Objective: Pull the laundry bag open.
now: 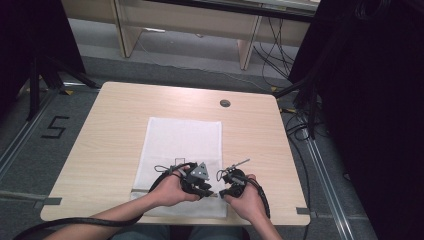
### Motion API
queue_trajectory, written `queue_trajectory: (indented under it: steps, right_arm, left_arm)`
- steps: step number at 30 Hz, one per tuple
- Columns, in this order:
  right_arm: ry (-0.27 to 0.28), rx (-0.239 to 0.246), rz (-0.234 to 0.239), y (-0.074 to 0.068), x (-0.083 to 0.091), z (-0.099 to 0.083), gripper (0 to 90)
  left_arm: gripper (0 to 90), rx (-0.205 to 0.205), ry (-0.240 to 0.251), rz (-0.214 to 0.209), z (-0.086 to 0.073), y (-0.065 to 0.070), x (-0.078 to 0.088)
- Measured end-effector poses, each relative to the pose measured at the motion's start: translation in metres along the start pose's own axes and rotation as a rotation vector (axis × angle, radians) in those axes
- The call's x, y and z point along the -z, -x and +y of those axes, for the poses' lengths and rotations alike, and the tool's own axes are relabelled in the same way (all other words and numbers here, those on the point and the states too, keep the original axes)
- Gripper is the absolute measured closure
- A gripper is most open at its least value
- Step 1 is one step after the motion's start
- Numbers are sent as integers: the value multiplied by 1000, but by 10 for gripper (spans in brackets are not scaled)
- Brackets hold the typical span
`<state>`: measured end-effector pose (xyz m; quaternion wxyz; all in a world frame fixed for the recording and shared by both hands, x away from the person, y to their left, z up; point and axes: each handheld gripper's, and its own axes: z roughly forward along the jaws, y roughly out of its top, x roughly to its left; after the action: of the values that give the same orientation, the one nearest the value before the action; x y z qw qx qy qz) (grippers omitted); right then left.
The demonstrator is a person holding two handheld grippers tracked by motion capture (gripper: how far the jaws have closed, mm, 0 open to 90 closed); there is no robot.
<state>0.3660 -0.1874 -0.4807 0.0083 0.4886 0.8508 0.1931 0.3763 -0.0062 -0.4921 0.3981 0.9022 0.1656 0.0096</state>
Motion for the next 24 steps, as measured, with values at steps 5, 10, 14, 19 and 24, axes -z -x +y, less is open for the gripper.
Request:
queue_trajectory:
  steps: [5, 10, 14, 19, 24]
  right_arm:
    - [1, -1, 2, 0, 0, 0, 900]
    - [-3, -2, 3, 0, 0, 0, 900]
    - [-2, -3, 3, 0, 0, 0, 900]
    - [9, -7, 7, 1, -1, 0, 900]
    - [7, 10, 11, 2, 0, 0, 900]
  left_arm:
    - [733, 13, -14, -4, -2, -2, -3]
    - [729, 9, -7, -14, -2, -2, -5]
    - [729, 18, -10, -20, -2, 1, -9]
    - [730, 4, -20, -17, -2, -2, -10]
    - [730, 23, -20, -20, -3, -1, -12]
